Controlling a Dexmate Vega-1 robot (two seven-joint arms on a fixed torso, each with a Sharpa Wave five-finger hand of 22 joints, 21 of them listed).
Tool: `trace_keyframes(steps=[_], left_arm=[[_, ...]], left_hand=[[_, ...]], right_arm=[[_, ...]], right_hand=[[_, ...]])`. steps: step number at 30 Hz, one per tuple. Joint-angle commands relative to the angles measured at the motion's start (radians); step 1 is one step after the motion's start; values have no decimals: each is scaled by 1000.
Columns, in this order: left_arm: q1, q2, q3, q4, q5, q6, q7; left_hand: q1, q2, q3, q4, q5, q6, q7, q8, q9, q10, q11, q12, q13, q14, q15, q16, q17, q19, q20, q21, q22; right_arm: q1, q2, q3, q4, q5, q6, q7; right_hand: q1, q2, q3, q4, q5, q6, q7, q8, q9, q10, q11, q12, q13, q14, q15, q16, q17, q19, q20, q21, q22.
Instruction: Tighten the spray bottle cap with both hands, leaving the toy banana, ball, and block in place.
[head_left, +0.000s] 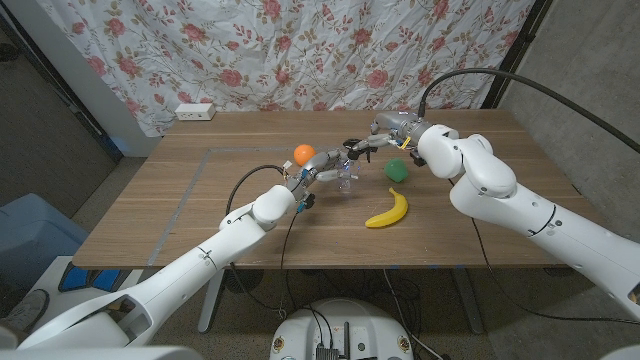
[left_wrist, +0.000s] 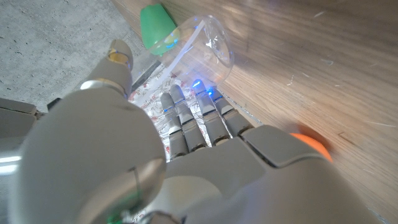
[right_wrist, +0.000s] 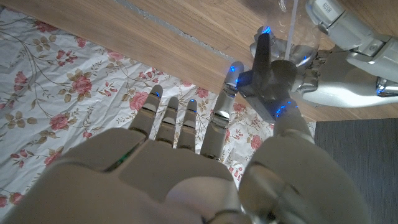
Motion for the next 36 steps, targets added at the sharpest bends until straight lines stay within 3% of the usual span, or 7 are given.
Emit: trace_keyframes(steps=[1, 7, 27, 36], left_arm=[[-6, -3, 2, 11, -1, -8, -8], [-6, -8, 3, 20, -6, -14, -9], [-10, -8, 6, 20, -7, -13, -16], [-11, -11, 7, 23, -10, -14, -19]], left_hand=[[-37, 159, 31, 18, 4, 63, 29, 61, 1, 12, -7, 7, 3, 7, -116, -4, 3, 7, -54, -2, 4], [-38, 159, 31, 19, 3, 62, 30, 62, 1, 15, -5, 7, 4, 7, -116, -4, 3, 8, -54, -2, 4], [-40, 159, 32, 21, 3, 66, 31, 67, -1, 23, -3, 6, 7, 10, -116, -5, 4, 10, -54, -1, 4], [-43, 160, 34, 23, 3, 71, 31, 70, -2, 28, -3, 7, 8, 14, -116, -5, 3, 13, -53, 0, 4]], right_arm=[[-11, 17, -6, 3, -27, -12, -37], [-20, 20, -2, 4, -32, 3, -62], [-30, 57, -11, 29, -78, 3, -99], [-26, 79, -22, 41, -103, -8, -103]], right_hand=[[-1, -6, 7, 0, 6, 43, -4, 19, -2, 26, -6, 5, 3, 24, -5, 10, 5, 18, -5, 10, 5], [1, -8, 8, 0, 4, 112, -29, 54, 1, 58, -35, 8, 3, 41, -18, 19, 9, 37, -10, 12, 5], [21, 6, 24, -1, 2, 271, -27, 150, 31, 160, -64, 22, 2, 116, -69, 53, 17, 87, -29, 15, 6], [27, 17, 33, 0, 2, 324, -23, 154, -7, 212, -71, 28, 0, 164, -97, 73, 17, 108, -40, 15, 6]])
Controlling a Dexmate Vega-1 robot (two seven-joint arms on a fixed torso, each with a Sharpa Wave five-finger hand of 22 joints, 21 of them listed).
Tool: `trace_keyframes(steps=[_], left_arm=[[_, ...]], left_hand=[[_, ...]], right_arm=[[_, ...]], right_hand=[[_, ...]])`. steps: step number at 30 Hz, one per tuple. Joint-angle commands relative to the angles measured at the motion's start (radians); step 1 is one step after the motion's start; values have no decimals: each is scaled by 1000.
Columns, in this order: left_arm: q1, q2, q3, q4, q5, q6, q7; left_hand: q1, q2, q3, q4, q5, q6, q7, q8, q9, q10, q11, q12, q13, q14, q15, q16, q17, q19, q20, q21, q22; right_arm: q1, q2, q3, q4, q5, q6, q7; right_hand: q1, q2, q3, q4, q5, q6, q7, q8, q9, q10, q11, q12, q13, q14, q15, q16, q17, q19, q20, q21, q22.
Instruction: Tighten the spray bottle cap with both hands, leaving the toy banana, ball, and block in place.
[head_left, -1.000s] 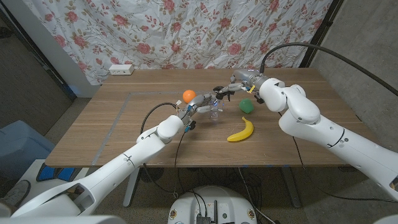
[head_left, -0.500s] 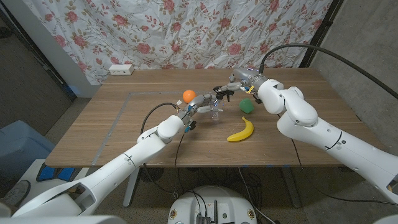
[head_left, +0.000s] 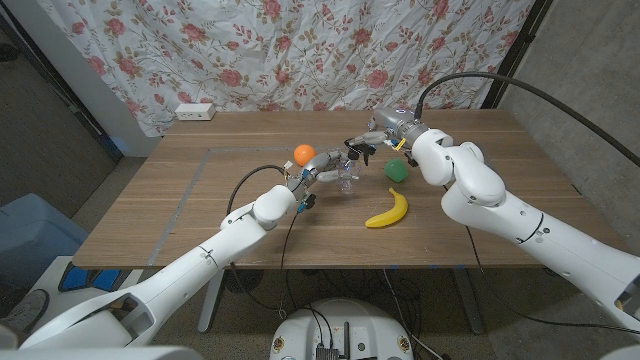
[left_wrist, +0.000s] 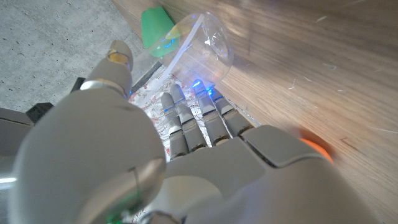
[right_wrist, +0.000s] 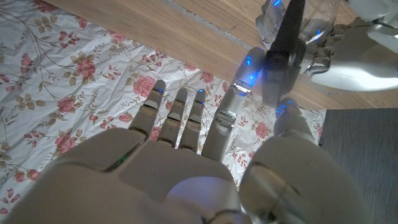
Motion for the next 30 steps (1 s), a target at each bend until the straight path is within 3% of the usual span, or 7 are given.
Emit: trace_keyframes(steps=[1, 14, 20, 27, 30], left_arm=[[-2, -3, 2, 3, -4, -1, -4], [3, -4, 2, 1, -6, 2, 1], [1, -5, 3, 3, -8, 4, -2], [-4, -10, 6, 11, -10, 2, -6], [-6, -11, 6, 14, -10, 0, -6]], left_hand=[[-43, 160, 30, 27, 3, 72, 32, 70, 3, 19, -6, 6, 3, 11, -112, -2, 3, 11, -55, 0, 4], [-44, 162, 34, 27, 4, 77, 32, 74, 1, 25, -8, 6, 5, 15, -111, -3, 3, 14, -55, 0, 4], [-43, 161, 35, 26, 4, 80, 34, 77, 1, 25, -8, 4, 5, 16, -111, -3, 3, 14, -54, 0, 4], [-42, 163, 36, 25, 4, 82, 32, 78, 0, 26, -6, 3, 6, 15, -111, -3, 3, 15, -54, 0, 4], [-42, 162, 36, 25, 4, 82, 32, 79, 0, 26, -5, 2, 6, 16, -110, -3, 3, 15, -54, 0, 4]], right_arm=[[1, 28, -12, 16, -30, -12, -10], [8, 43, -15, 21, -34, -26, 9], [8, 48, -10, 25, -17, -24, 3], [11, 55, -3, 31, 13, -25, -5], [12, 59, 0, 35, 29, -29, -12]], right_hand=[[16, 6, 11, -2, 2, 23, -1, 6, -11, 28, -2, 6, -1, 25, -5, 12, 1, 18, -7, 8, 1], [92, 42, 53, -24, 18, 60, -9, 16, -34, 67, -6, 4, -5, 53, -22, 23, -3, 31, -18, 5, 1], [127, 47, 70, -29, 30, 71, 0, 21, -43, 81, -10, 2, -7, 62, -29, 26, -4, 33, -23, 3, 1], [170, 47, 89, -33, 54, 88, 16, 44, -37, 92, -11, -4, -8, 70, -36, 29, -7, 33, -24, 1, 0], [187, 40, 96, -30, 70, 93, 19, 66, -26, 116, 4, -1, -9, 85, -41, 35, -8, 38, -26, 1, 1]])
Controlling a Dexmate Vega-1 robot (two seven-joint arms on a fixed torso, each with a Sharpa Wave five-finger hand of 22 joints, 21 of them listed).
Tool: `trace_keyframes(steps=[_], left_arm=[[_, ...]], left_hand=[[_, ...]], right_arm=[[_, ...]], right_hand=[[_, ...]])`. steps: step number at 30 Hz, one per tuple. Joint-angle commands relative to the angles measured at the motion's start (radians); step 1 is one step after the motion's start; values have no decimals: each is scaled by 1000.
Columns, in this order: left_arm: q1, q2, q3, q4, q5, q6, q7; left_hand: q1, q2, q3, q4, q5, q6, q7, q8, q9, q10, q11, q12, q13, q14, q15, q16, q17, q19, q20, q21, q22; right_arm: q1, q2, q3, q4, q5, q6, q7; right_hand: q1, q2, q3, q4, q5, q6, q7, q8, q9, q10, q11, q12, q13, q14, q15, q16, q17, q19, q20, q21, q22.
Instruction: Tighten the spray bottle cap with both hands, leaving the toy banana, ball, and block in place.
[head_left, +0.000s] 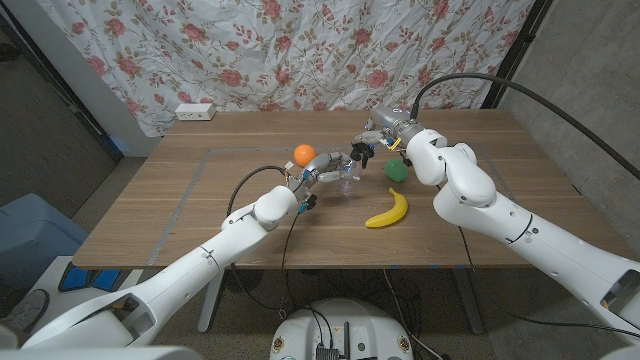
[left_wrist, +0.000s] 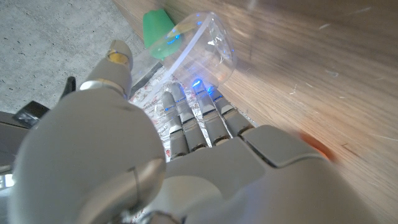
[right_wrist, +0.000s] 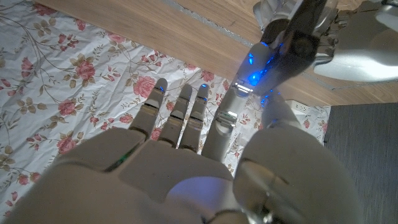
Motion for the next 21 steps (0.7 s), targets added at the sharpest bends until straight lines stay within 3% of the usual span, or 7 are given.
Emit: trace_keyframes(steps=[1, 15, 16, 18, 21], left_arm=[[-8, -5, 3, 11, -2, 0, -5], [-17, -12, 7, 29, -1, -16, -9], [-17, -13, 7, 31, 0, -20, -7], [-17, -15, 6, 35, 3, -26, -1], [-19, -16, 6, 41, 6, -34, -2]], left_hand=[[-40, 160, 33, 28, 3, 71, 19, 80, 6, 17, -15, -1, 4, 11, -113, -3, 4, 4, -54, 0, 4], [-39, 160, 35, 27, 3, 73, 18, 82, 5, 16, -17, -5, 5, 11, -113, -4, 4, 4, -53, -1, 4], [-39, 160, 35, 27, 3, 73, 18, 82, 5, 17, -16, -5, 5, 11, -113, -4, 4, 4, -53, -1, 4], [-38, 160, 35, 26, 3, 75, 17, 84, 5, 18, -16, -5, 5, 11, -113, -4, 5, 4, -53, -1, 4], [-38, 160, 34, 26, 3, 77, 15, 85, 5, 20, -17, -5, 5, 10, -113, -4, 5, 5, -53, -1, 4]], right_arm=[[4, 14, 12, 12, 47, -8, -17], [11, 14, 7, 10, 90, -23, -64], [9, 13, 7, 8, 90, -25, -71], [11, 6, 7, 2, 92, -22, -74], [14, -2, 4, -3, 91, -21, -75]], right_hand=[[27, -6, 15, 3, 22, 13, 3, 28, 15, 38, 14, 0, 0, 25, -6, 11, -1, 8, -11, 1, 4], [34, -13, 20, 17, 59, 28, 16, 109, 37, 78, 17, -4, -4, 60, -21, 28, 3, 25, -14, 4, 4], [24, -9, 18, 25, 61, 25, 15, 119, 42, 79, 16, -7, -4, 61, -20, 29, 5, 27, -15, 3, 4], [-59, -13, -10, 63, 58, -7, 8, 144, 63, 80, 20, -16, -3, 62, -13, 30, 11, 28, -14, 2, 5], [-131, -23, -37, 86, 46, -19, 13, 132, 37, 77, 25, -26, -1, 58, 4, 28, 16, 29, -6, 1, 5]])
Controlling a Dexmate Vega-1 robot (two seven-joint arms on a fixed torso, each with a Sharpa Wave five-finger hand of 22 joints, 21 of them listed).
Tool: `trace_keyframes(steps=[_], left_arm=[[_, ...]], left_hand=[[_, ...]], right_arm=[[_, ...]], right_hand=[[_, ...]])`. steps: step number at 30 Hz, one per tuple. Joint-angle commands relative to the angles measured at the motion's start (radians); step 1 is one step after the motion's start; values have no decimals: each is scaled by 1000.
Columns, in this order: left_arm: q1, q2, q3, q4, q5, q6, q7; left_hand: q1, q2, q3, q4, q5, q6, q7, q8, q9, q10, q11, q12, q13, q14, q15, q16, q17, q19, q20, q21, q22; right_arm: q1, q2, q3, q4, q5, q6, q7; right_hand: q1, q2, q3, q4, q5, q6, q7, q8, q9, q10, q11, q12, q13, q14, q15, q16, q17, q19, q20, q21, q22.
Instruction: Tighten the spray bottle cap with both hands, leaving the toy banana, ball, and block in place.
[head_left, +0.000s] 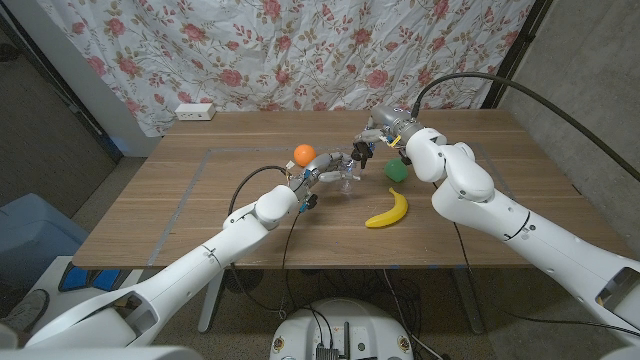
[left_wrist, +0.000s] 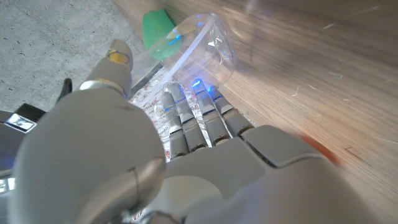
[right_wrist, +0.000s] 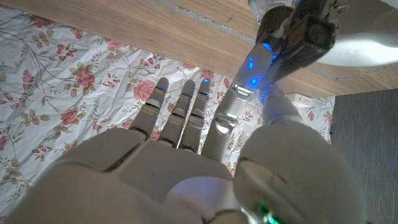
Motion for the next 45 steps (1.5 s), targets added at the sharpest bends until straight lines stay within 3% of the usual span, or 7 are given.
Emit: trace_keyframes(steps=[1, 5, 13, 14, 21, 38, 45], left_arm=[[-7, -8, 1, 20, 8, -29, 5], [-9, -9, 1, 27, 9, -38, 4], [-6, -13, -2, 36, 7, -56, 7], [-5, -13, -3, 38, 7, -60, 7], [1, -15, -9, 41, 1, -76, 9], [1, 0, -15, 31, -7, -78, -15], [-6, 10, -15, 28, -13, -74, -40]], left_hand=[[-37, 159, 34, 26, 3, 81, 16, 86, 2, 22, -16, 2, 4, 12, -114, -3, 5, 6, -52, -1, 4], [-37, 159, 34, 26, 3, 81, 17, 87, 2, 23, -16, 1, 4, 12, -114, -3, 5, 6, -52, -1, 4], [-36, 157, 32, 25, 2, 85, 15, 90, 2, 24, -16, 0, 5, 14, -114, -2, 5, 7, -53, 0, 4], [-36, 157, 32, 25, 2, 86, 14, 91, 2, 22, -17, -1, 5, 14, -114, -2, 5, 7, -53, 0, 4], [-37, 155, 30, 26, 2, 85, 14, 92, 2, 25, -19, -2, 6, 14, -115, -2, 5, 8, -55, 0, 4], [-45, 153, 28, 30, 1, 85, 12, 95, 1, 30, -16, -4, 8, 18, -117, -3, 5, 11, -54, 0, 4], [-51, 153, 28, 33, 1, 85, 14, 95, 1, 30, -15, -6, 8, 20, -115, -3, 5, 11, -54, 0, 4]], right_arm=[[8, -22, -6, -15, 16, 3, -26], [9, -29, 0, -16, 30, 10, -27], [3, -64, 20, -31, 36, 33, -39], [-1, -69, 24, -33, 38, 39, -44], [3, -95, 37, -55, 43, 31, -2], [-34, -196, 167, -57, 238, 206, -19], [-28, -234, 187, -60, 272, 256, -1]], right_hand=[[-94, -16, -29, 33, -13, -25, 4, -7, -19, 8, 9, -14, 3, -2, 21, 4, 9, 9, 7, 1, 3], [-155, -37, -57, 50, -31, -38, 6, -17, -32, 19, 27, -15, 4, 3, 30, 2, 9, 20, 5, 4, 3], [-227, -58, -87, 60, -64, -123, 6, -72, -65, -9, 40, -35, 6, -20, 51, -12, 14, 12, 16, -1, 4], [-236, -56, -89, 57, -72, -162, 12, -99, -78, -21, 49, -41, 7, -31, 62, -18, 16, 9, 22, -2, 4], [-255, -46, -90, 40, -88, -320, 16, -186, -84, -83, 56, -60, 12, -71, 99, -40, 22, 9, 27, 1, 5], [-268, -31, -87, 3, -94, -565, 48, -300, -63, -222, 94, -69, 18, -161, 138, -91, 27, -62, 66, -12, 5], [-221, -15, -60, -29, -79, -706, 41, -363, -46, -344, 97, -72, 18, -257, 179, -142, 21, -169, 94, -22, 1]])
